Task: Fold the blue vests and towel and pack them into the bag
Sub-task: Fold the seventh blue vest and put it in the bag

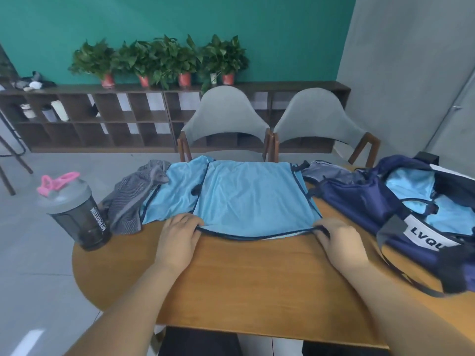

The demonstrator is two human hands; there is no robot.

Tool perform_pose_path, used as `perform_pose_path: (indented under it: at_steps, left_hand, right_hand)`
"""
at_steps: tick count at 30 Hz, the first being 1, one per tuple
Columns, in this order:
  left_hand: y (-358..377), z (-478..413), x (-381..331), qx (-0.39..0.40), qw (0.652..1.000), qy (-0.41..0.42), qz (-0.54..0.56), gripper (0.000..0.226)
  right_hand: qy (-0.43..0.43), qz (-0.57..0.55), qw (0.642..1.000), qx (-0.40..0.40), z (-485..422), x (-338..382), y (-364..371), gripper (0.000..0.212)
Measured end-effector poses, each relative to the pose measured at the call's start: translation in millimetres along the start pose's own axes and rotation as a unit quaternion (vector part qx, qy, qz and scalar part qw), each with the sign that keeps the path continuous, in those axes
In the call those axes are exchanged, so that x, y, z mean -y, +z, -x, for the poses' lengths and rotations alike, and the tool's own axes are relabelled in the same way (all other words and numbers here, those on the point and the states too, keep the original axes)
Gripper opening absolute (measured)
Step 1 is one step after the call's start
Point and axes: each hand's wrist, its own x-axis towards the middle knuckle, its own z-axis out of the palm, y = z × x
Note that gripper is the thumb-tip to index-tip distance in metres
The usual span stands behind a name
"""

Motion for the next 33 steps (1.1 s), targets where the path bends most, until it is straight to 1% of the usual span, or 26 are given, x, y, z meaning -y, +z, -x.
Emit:
perform_pose_path:
  at_steps: [2,5,6,8,14,17,20,23,25,27,29,31,33]
  left_hand:
    - [0.0,1.7,-0.4,-0.027,0.999,-0.037,0.024,0.016]
    - [3.1,0.4,2.5,-0.032,0.996,-0.072,0.045,0.015]
    - [2.1,-0.2,3.7,-0.034,0.995,-0.080,0.053,0.015]
    - [1.0,0.6,6.9,-0.038,0.993,-0.093,0.060,0.014]
    - [1.9,1.9,11.3,-0.067,0.987,-0.127,0.066,0.012]
    - [-0.1,4.1,8.1,-0.079,0.989,-0.111,0.060,0.013]
    - [-3.0,6.8,7.5,-0.103,0.990,-0.083,0.050,0.015]
    - [-11.5,5.3,5.5,-0.142,0.984,-0.085,0.065,0.018]
    - [-22.0,3.3,3.7,-0.163,0.979,-0.087,0.087,0.020]
    - [-32.4,2.5,6.3,-0.150,0.981,-0.070,0.099,0.022]
    - [-39.6,5.2,12.4,-0.101,0.990,-0.054,0.087,0.019]
    - [-42.0,10.4,17.0,-0.048,0.995,-0.055,0.073,0.016]
    - [-45.0,13.7,13.3,-0.032,0.991,-0.090,0.095,0.017]
  right_hand:
    - [0.049,-0.043,0.998,-0.023,-0.8,-1.0,-4.0,0.017]
    - [0.122,-0.113,0.986,-0.011,-3.0,-8.7,-7.7,0.015]
    - [0.134,-0.138,0.981,-0.014,-2.9,-9.2,-9.0,0.015]
    - [0.136,-0.161,0.977,-0.020,-1.2,-8.5,-11.3,0.014]
    - [0.149,-0.138,0.979,-0.005,-2.6,-4.1,-14.7,0.012]
    - [0.132,-0.123,0.983,-0.024,0.3,1.2,-17.5,0.011]
    - [0.097,-0.086,0.989,-0.069,6.6,3.7,-20.1,0.015]
    - [0.018,-0.059,0.993,-0.097,13.8,3.6,-17.7,0.025]
    - [-0.047,-0.052,0.992,-0.109,21.2,7.3,-19.7,0.022]
    - [-0.088,-0.047,0.989,-0.108,27.1,9.2,-24.5,0.017]
    - [-0.097,-0.040,0.991,-0.079,30.5,8.8,-28.7,0.021]
    - [-0.060,-0.052,0.996,-0.041,30.5,9.3,-32.7,0.030]
    - [0.006,-0.086,0.996,-0.020,29.8,12.4,-36.2,0.037]
